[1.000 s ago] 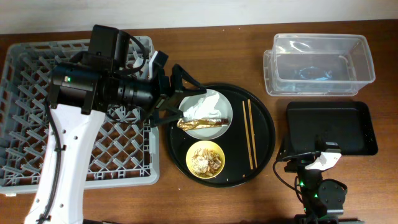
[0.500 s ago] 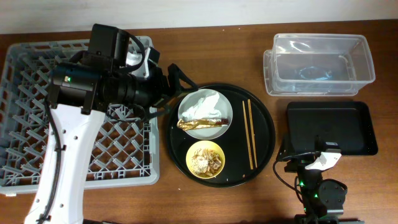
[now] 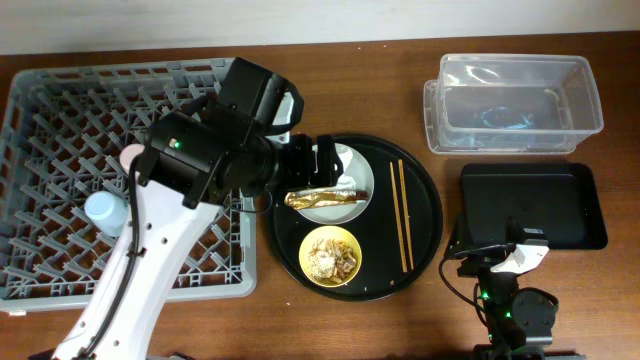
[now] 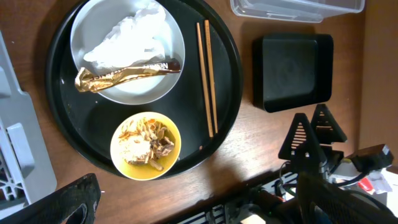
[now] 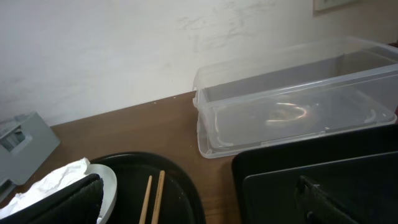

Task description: Sort waste into correct bins and load items into the dishwasher rack

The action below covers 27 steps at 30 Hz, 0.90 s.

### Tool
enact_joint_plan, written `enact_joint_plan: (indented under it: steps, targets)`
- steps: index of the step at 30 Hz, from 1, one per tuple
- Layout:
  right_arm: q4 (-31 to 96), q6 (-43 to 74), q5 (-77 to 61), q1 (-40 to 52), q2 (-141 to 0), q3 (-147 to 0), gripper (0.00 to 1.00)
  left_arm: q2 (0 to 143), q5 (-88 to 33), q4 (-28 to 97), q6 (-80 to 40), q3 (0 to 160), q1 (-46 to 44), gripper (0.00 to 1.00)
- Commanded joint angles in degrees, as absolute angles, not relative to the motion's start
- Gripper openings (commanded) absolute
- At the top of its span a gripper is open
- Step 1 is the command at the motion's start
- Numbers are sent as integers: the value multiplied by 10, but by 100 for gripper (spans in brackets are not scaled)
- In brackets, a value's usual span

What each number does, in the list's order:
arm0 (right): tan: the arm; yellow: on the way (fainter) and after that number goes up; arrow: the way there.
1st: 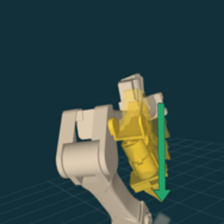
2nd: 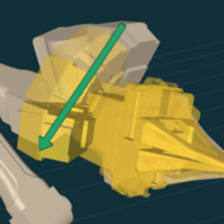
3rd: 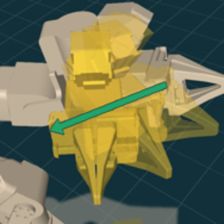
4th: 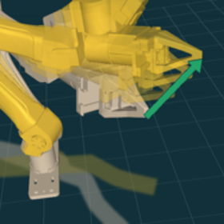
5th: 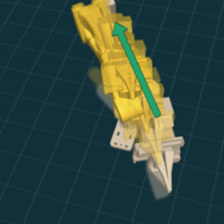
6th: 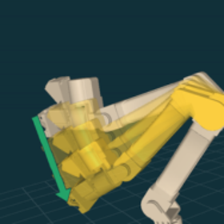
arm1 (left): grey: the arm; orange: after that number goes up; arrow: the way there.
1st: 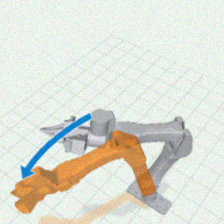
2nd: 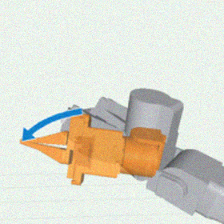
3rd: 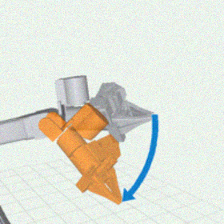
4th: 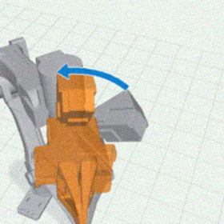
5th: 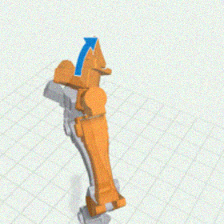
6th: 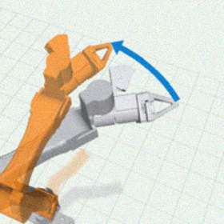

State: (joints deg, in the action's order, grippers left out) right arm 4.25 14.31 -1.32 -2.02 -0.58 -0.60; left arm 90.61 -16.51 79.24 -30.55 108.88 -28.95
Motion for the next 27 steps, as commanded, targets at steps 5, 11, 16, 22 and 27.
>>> enact_joint_plan:
  steps: [5, 11, 16, 22, 27]
  targets:
    - [45, 137, -10, -15, -4, -3, 99, 907, -121, 792, -292, 1092, -304, 99]
    - [45, 137, -10, -15, -4, -3, 99, 907, -100, 789, -292, 1092, -304, 99]
    - [45, 138, -10, -15, -4, -3, 99, 907, -103, 789, -292, 1092, -304, 99]
    - [45, 137, -10, -15, -4, -3, 99, 910, -47, 798, -292, 1092, -304, 99]
    - [45, 137, -10, -15, -4, -3, 99, 922, -30, 797, -292, 1087, -304, 99]
